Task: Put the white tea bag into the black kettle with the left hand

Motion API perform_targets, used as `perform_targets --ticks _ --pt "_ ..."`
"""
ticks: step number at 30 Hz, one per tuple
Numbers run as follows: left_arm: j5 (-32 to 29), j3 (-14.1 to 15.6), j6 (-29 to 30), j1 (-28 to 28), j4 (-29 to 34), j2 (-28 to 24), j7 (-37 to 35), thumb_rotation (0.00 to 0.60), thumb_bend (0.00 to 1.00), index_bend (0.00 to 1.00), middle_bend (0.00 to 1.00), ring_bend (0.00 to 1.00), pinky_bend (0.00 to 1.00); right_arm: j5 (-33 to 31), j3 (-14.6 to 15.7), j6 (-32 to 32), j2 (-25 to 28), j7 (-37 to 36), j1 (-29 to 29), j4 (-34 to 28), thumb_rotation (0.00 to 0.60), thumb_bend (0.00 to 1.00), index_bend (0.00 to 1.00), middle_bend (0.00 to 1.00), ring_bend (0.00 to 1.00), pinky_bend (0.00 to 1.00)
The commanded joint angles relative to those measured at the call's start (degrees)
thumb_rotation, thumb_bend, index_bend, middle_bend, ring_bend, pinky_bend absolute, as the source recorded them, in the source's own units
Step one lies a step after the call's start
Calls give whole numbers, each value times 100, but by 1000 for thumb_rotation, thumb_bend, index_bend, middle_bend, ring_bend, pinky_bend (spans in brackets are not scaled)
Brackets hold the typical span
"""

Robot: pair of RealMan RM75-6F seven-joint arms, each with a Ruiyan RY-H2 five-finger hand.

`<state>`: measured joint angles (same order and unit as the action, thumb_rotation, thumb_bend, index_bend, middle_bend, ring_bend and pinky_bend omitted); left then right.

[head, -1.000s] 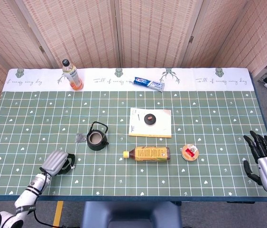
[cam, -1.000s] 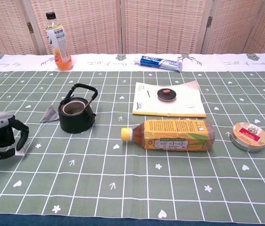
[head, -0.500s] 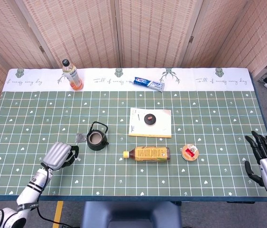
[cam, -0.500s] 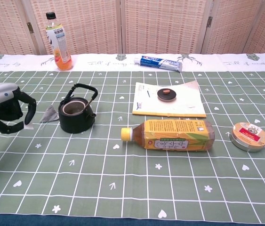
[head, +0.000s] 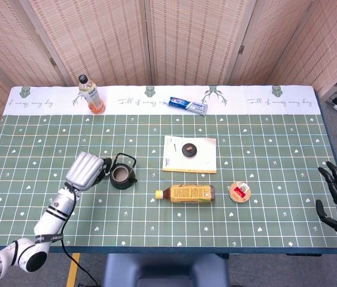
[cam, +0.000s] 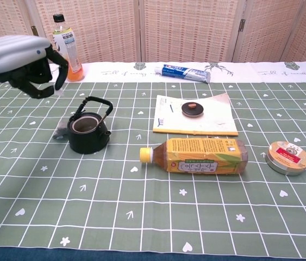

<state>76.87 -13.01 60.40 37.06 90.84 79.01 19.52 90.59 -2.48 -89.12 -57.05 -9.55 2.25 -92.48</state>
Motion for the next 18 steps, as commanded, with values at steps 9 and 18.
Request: perform_targets --ticks 9,18 --pt "-427 -407 -216 481 -165 -48 61 600 434 633 1000 1000 1000 -137 -53 82 24 -80 23 38 600 541 0 0 0 0" --pt "-620 -564 -262 789 -198 -104 218 600 434 635 1000 1000 1000 -289 -114 181 20 -89 57 67 600 541 0 0 0 0"
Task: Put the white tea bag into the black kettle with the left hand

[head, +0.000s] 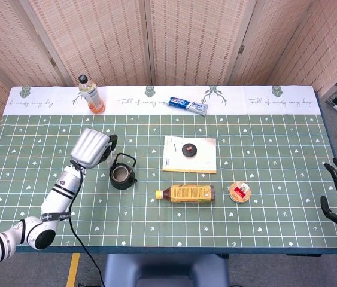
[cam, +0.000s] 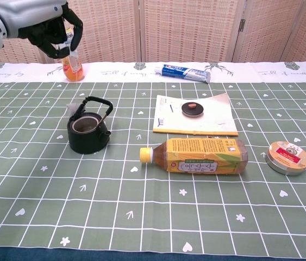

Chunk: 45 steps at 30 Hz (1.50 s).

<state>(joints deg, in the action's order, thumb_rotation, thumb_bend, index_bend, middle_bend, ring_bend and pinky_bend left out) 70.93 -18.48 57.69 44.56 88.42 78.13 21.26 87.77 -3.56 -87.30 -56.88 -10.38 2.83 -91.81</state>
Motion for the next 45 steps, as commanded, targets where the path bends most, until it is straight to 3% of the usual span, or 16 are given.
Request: perform_targets --ticks 1,12,28,45 --pt "-34 -17 28 62 86 -22 77 600 434 635 1000 1000 1000 -12 -10 -7 5 -11 -4 2 600 541 0 0 0 0" --pt "-267 -101 7 462 410 58 508 600 434 635 1000 1000 1000 15 -32 -155 81 -179 -74 -8 600 541 0 0 0 0" --pt "-354 128 295 597 793 121 970 600 434 633 1000 1000 1000 149 -3 -229 114 -323 -99 34 600 541 0 0 0 0" --pt "-438 110 538 499 951 -179 751 600 434 636 1000 1000 1000 125 -17 -241 76 -193 -108 19 600 541 0 0 0 0"
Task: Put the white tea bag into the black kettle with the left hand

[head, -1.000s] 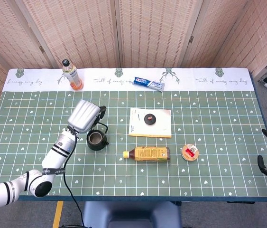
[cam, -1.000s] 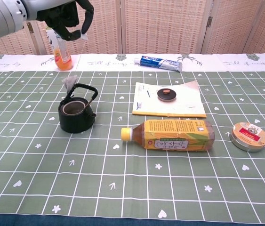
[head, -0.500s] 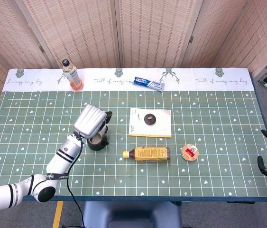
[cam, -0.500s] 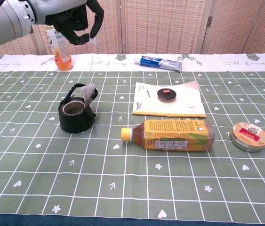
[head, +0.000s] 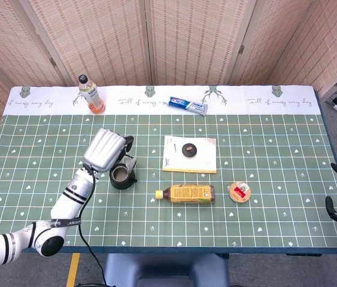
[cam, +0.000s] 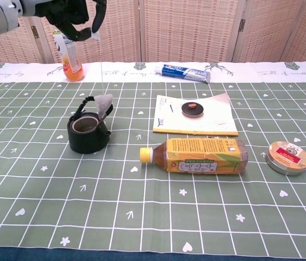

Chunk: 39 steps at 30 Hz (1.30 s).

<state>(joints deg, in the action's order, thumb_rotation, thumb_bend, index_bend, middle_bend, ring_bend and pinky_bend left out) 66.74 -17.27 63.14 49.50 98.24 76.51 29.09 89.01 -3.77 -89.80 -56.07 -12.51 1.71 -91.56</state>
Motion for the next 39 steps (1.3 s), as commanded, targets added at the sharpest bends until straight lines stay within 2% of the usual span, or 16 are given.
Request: perform_targets --ticks 1,18,25,39 --pt "-31 -18 -13 11 -44 -30 -57 600 434 636 1000 1000 1000 8 5 11 -11 44 5 -7 600 541 0 0 0 0" --pt "36 33 126 -165 -12 -441 -339 600 434 638 1000 1000 1000 -108 -35 74 -45 152 18 -16 600 542 0 0 0 0" --pt "98 62 201 -313 -151 -552 -713 600 435 637 1000 1000 1000 -135 -57 47 -46 130 4 -21 600 541 0 0 0 0" --pt "243 236 146 -372 -254 -497 -815 600 435 636 1000 1000 1000 -54 -47 -17 -60 99 -14 15 600 542 0 0 0 0"
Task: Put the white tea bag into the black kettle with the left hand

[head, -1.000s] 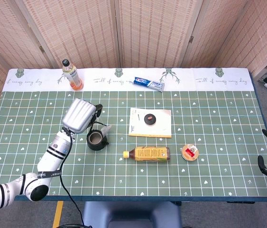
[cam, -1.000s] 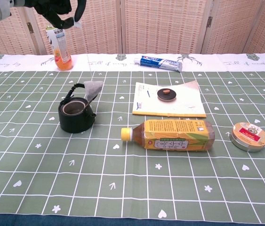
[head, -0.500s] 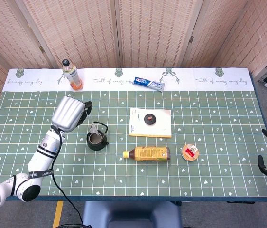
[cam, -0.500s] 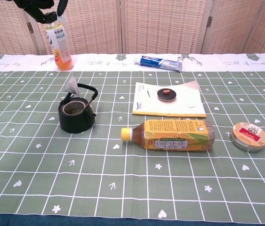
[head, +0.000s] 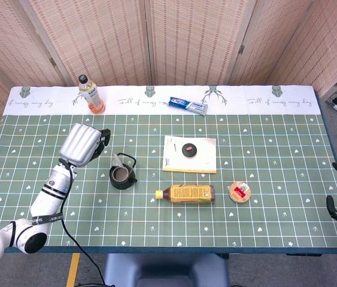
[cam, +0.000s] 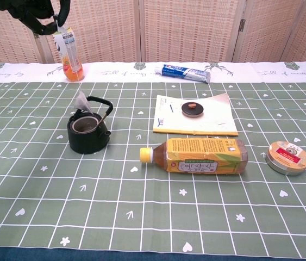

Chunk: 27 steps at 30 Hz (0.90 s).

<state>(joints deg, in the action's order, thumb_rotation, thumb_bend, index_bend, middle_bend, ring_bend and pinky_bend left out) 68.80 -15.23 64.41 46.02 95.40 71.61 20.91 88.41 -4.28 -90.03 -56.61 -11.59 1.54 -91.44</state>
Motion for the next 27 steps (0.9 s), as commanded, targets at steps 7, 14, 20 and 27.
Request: perform_targets --ticks 7,14,20,27 --pt "166 173 94 -166 79 -33 -62 600 435 636 1000 1000 1000 63 27 -10 -19 52 -1 -15 600 541 0 0 0 0" --pt "172 218 104 -305 -10 -50 -365 600 435 636 1000 1000 1000 90 24 -84 -6 56 -30 -30 600 541 0 0 0 0" --pt "245 278 7 -312 -244 69 -526 600 435 636 1000 1000 1000 106 35 -76 -18 99 -28 -32 600 542 0 0 0 0" --pt "220 236 -195 -211 -655 287 -738 600 435 636 1000 1000 1000 70 9 -97 -7 71 -36 -21 600 541 0 0 0 0"
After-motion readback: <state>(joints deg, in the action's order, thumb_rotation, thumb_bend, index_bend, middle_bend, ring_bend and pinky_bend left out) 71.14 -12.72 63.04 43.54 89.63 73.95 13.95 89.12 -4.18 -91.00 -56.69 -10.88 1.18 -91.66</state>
